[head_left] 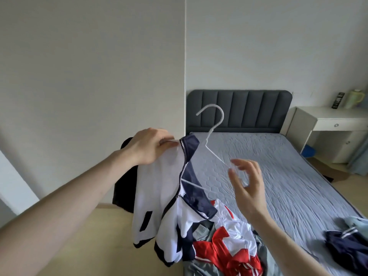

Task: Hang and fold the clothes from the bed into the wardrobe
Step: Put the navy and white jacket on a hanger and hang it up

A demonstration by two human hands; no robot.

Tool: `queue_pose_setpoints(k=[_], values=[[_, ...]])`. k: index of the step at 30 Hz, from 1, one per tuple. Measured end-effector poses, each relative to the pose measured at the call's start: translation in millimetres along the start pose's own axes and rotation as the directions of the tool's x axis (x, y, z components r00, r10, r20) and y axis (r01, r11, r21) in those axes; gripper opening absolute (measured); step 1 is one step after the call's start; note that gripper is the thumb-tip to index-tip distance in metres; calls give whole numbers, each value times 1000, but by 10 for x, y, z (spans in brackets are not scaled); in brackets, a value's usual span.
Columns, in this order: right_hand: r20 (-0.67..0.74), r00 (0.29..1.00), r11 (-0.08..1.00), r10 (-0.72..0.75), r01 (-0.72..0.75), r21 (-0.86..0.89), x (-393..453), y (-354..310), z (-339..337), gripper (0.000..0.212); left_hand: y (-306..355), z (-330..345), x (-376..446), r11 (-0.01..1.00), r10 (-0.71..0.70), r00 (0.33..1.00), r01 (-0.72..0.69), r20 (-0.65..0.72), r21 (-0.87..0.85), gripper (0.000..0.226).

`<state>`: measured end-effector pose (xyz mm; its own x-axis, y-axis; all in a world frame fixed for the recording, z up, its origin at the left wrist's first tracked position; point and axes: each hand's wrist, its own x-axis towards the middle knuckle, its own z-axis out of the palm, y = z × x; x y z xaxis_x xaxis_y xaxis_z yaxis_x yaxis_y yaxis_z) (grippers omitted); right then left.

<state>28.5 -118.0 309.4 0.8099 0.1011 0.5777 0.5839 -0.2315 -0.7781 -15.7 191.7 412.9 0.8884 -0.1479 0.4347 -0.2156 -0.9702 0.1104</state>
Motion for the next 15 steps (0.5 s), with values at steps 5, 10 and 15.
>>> queue_pose_setpoints(k=[5,10,15], values=[[-130,936,934,328,-301,193,-503,240,37,38,-96,-80,36,1000,-15,993,15,-115,4,52],[375,522,591,766,-802,-92,-648,503,473,66,-57,-188,101,999,27,991,-22,-130,35,51],[483,244,324,841,-942,-88,-379,573,816,87,-3,-264,127,998,55,991,-49,-122,47,54]])
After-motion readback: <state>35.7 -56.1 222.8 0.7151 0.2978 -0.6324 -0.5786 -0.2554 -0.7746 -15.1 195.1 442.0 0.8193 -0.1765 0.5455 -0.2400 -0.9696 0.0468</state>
